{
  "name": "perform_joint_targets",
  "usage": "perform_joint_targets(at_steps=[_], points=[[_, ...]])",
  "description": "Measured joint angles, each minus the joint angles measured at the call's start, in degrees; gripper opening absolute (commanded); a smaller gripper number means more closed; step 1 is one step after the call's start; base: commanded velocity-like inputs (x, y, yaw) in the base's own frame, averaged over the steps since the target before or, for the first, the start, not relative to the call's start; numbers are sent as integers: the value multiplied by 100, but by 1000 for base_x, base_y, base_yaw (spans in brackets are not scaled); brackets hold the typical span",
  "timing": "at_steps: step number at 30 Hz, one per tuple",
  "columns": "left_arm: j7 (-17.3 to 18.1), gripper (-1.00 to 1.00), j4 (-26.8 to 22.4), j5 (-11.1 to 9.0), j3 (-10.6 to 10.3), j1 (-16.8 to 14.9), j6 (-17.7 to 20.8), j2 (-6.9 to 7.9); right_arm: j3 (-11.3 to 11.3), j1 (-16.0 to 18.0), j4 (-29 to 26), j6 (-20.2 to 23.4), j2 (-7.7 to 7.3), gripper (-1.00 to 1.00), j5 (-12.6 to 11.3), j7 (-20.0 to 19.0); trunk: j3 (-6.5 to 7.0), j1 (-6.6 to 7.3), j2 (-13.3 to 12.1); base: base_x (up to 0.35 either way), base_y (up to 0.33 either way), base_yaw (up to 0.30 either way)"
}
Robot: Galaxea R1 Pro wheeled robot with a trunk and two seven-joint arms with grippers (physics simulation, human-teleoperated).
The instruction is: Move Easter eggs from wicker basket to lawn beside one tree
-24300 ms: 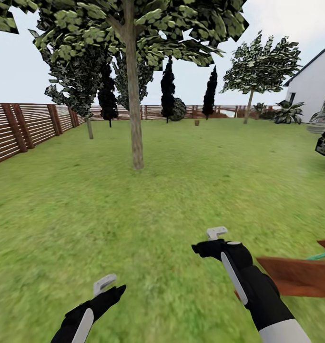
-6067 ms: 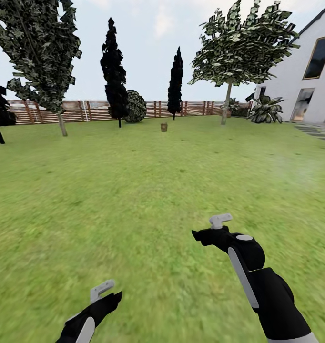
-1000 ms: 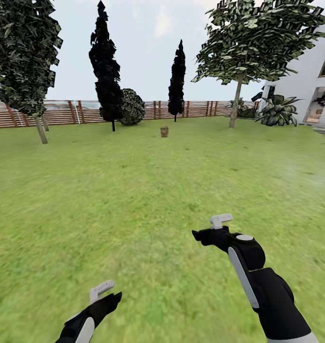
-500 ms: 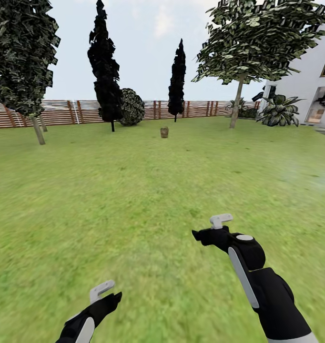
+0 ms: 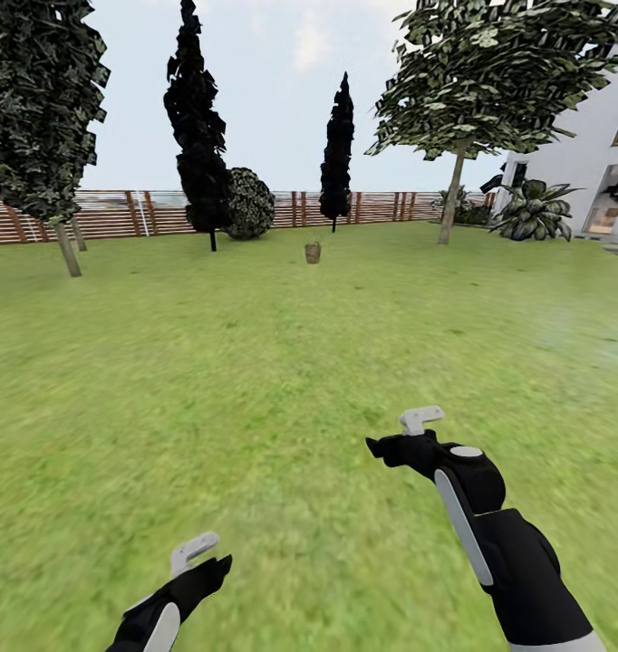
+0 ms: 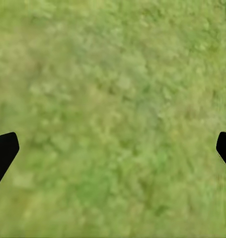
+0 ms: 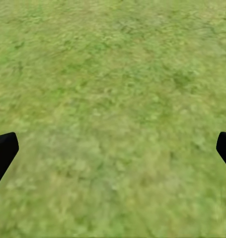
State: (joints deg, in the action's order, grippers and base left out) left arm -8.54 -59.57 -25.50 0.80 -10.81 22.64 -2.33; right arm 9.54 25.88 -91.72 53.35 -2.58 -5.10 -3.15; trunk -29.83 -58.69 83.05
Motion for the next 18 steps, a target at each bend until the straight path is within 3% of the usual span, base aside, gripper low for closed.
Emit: perform_joint_targets(at_steps=[18], points=[[0,100,0,-2,0,0,0,7,0,0,1,3,-1,100,-2,-4,0,0,0,334,0,0]])
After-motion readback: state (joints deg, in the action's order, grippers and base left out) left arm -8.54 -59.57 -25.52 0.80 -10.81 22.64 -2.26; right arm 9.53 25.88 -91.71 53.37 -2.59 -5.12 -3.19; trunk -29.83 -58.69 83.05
